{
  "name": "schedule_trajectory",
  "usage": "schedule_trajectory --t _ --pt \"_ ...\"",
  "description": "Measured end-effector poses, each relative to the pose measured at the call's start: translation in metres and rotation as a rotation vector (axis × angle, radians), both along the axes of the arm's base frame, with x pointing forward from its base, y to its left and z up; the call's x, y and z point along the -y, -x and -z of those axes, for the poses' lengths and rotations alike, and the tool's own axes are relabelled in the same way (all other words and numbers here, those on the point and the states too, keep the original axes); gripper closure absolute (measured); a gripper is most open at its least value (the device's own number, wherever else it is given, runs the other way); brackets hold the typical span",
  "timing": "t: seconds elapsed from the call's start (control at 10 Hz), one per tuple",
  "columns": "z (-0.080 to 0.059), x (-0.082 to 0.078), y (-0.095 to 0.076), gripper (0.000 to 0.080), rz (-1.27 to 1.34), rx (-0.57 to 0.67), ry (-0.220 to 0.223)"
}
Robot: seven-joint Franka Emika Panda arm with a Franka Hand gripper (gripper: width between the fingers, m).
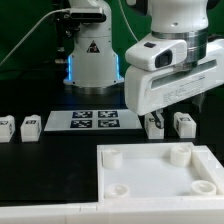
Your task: Assemble one leg
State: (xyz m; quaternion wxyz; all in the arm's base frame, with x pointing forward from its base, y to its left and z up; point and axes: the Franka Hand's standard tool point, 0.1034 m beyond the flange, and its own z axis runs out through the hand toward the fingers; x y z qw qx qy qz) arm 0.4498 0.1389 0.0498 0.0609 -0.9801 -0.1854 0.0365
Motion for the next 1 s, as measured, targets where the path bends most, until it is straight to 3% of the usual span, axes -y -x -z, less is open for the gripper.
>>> schedule_trajectory --t 0.5,0.6,0.7,0.8,1.0 --pt "0.001 -0.008 0.005 0.0151 0.375 -0.061 0.036" --pt "0.004 -0.027 0.012 0.0151 0.418 -0.140 0.060" --pt "0.002 -0.049 0.008 0.0151 0.422 -0.142 0.046" --pt "0.000 -0.055 0.017 0.0151 0.421 -0.230 0.070" --pt "-0.002 -0.055 0.019 0.0151 0.473 -0.503 0.086"
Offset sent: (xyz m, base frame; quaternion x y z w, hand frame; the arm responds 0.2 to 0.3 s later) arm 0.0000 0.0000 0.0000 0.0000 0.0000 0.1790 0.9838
